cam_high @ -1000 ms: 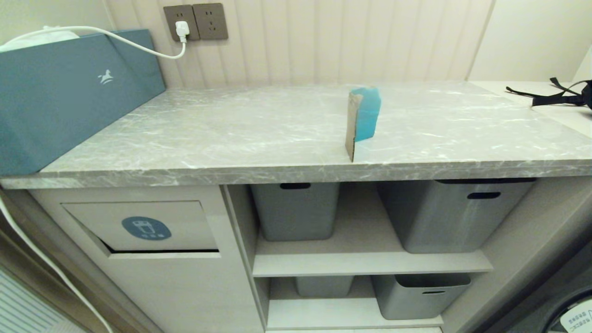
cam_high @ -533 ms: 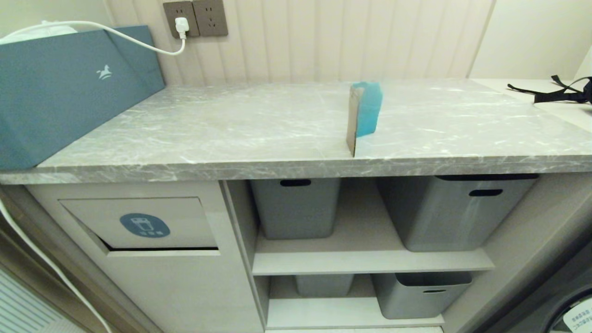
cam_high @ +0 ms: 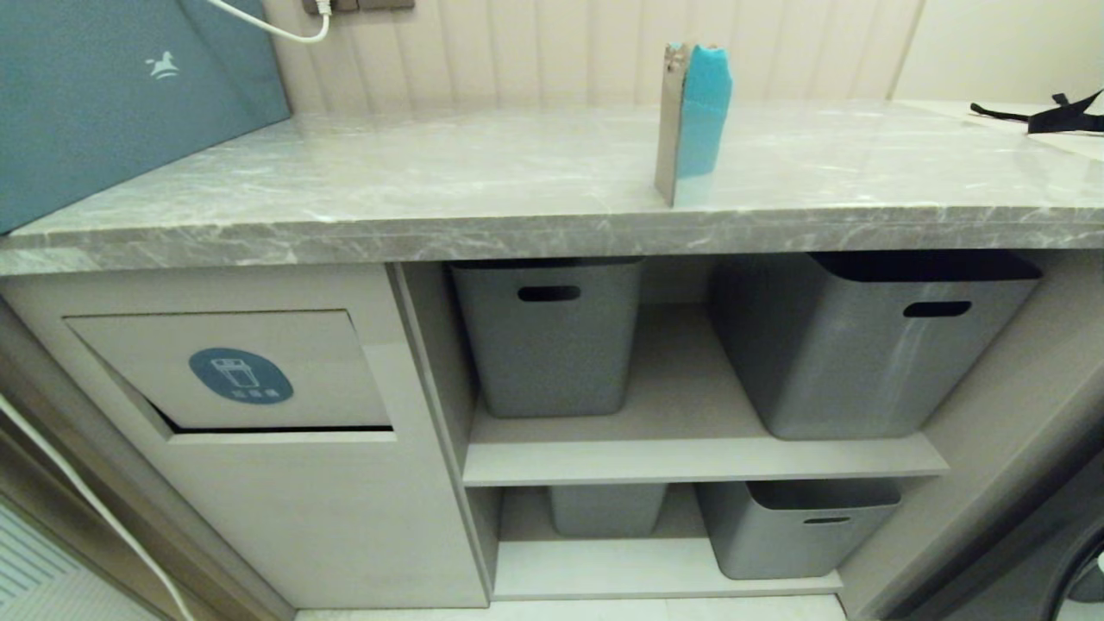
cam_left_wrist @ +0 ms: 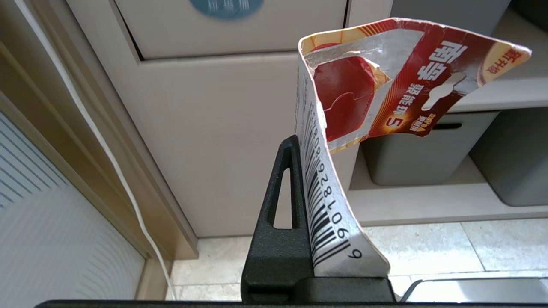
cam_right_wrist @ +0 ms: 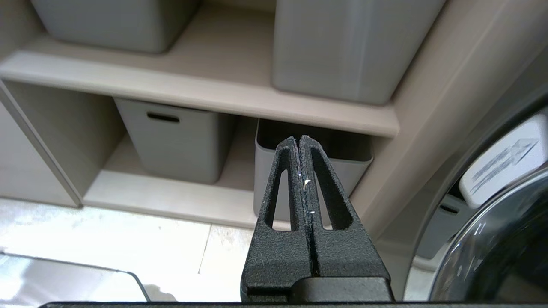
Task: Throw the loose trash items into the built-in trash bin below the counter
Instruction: Put the garbage in the trash can
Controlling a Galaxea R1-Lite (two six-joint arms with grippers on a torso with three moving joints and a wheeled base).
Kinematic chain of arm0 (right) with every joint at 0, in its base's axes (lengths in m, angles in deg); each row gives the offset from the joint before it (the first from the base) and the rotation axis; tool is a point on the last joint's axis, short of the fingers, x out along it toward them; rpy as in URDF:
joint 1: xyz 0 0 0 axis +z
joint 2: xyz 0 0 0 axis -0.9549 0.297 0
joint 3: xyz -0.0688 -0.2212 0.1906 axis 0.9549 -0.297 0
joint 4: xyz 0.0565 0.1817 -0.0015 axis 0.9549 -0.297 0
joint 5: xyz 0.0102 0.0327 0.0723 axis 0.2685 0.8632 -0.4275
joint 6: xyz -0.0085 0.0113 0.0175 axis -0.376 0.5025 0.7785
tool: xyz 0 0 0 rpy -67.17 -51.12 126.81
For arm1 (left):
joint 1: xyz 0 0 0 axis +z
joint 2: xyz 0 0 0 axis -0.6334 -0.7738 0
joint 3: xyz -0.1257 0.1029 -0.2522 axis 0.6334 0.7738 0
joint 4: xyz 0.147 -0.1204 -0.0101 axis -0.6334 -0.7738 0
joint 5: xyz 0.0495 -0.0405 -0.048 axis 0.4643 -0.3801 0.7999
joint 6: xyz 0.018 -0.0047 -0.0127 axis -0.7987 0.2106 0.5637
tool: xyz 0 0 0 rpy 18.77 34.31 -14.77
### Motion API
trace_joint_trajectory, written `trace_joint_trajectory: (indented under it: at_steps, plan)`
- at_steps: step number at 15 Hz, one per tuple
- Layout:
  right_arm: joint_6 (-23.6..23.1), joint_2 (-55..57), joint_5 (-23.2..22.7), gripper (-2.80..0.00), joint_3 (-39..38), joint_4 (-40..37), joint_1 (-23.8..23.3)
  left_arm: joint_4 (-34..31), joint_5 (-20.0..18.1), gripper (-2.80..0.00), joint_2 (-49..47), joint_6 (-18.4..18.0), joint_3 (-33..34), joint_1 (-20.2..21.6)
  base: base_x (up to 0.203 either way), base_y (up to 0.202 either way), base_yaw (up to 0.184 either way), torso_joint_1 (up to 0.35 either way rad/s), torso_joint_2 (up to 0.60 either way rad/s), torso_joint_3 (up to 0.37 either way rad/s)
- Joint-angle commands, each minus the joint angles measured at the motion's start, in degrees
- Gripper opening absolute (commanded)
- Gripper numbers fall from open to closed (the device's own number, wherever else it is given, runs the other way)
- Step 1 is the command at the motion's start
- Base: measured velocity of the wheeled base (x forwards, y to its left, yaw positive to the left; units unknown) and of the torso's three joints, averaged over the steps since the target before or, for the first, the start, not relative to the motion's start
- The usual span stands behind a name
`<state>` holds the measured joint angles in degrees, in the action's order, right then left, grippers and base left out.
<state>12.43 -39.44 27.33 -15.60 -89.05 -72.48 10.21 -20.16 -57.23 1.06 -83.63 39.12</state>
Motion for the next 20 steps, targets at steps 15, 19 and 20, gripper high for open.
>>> trace_joint_trajectory:
  at_steps: [15, 19, 20]
  plan:
    - [3.9, -0.1, 0.6, -2.8, 0.0, 0.1, 0.0, -0.7, -3.3, -2.8, -5.0, -4.9, -0.5, 0.1, 0.0, 0.0, 0.0, -0.014, 0.06, 0.04]
    - [4.0, -0.1, 0.6, -2.8, 0.0, 0.2, 0.0, -1.1, -1.7, -2.8, -23.5, 0.6, -1.4, 3.0, 0.0, 0.0, 0.0, 0.0, 0.0, 0.0]
    - [3.9, -0.1, 0.6, -2.8, 0.0, 0.1, 0.0, 0.1, -2.0, -2.8, -27.4, 4.2, -4.0, 3.6, 0.0, 0.0, 0.0, 0.0, 0.0, 0.0]
